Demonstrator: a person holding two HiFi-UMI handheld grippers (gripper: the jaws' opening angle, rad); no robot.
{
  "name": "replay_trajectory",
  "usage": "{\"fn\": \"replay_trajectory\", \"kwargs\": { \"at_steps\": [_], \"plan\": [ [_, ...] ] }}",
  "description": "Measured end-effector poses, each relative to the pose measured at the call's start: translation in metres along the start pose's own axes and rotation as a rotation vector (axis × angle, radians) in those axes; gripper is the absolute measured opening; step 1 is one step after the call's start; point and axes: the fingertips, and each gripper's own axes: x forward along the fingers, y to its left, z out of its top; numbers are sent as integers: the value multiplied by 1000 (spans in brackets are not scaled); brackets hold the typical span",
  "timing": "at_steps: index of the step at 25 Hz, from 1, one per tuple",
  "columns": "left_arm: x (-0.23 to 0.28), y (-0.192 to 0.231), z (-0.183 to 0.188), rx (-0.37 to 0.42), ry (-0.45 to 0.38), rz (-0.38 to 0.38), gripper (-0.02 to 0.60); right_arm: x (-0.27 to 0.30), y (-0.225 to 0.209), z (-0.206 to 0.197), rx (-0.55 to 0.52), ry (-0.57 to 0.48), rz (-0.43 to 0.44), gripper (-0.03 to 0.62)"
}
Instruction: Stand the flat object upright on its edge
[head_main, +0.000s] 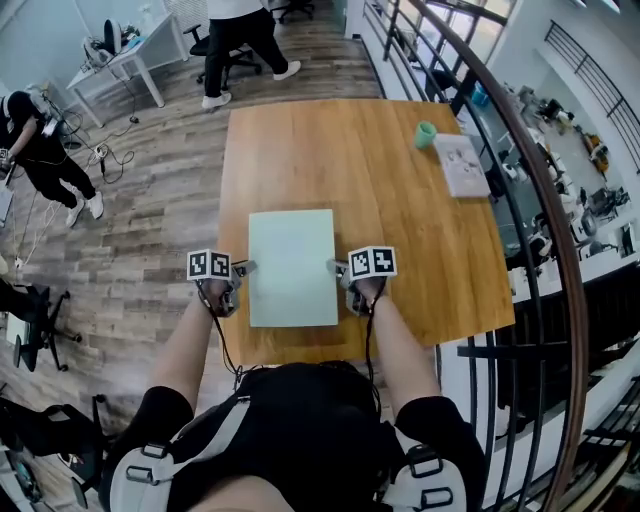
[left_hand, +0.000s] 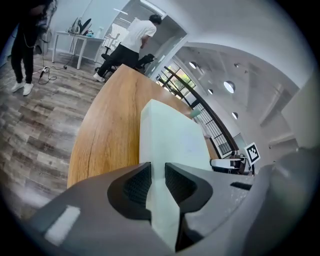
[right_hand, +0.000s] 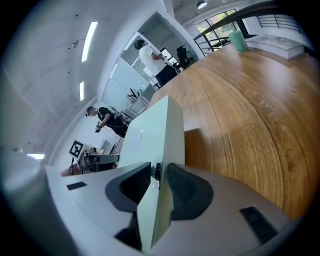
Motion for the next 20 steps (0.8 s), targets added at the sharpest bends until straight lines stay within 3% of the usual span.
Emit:
{"fn": "replay_trajectory", "kwargs": {
  "at_steps": [6,12,20],
  "plan": [
    [-10,-42,32,80,-115,-35,88,-45,19,43,-163,-103,-10,112],
    [-19,-91,76,255,-250,-2,86,-85,24,94,-343,-279,-47,112],
    [-40,-170,135,493,-489,-20,80,-157,38,164,-566,-522,-88,114]
  ]
}}
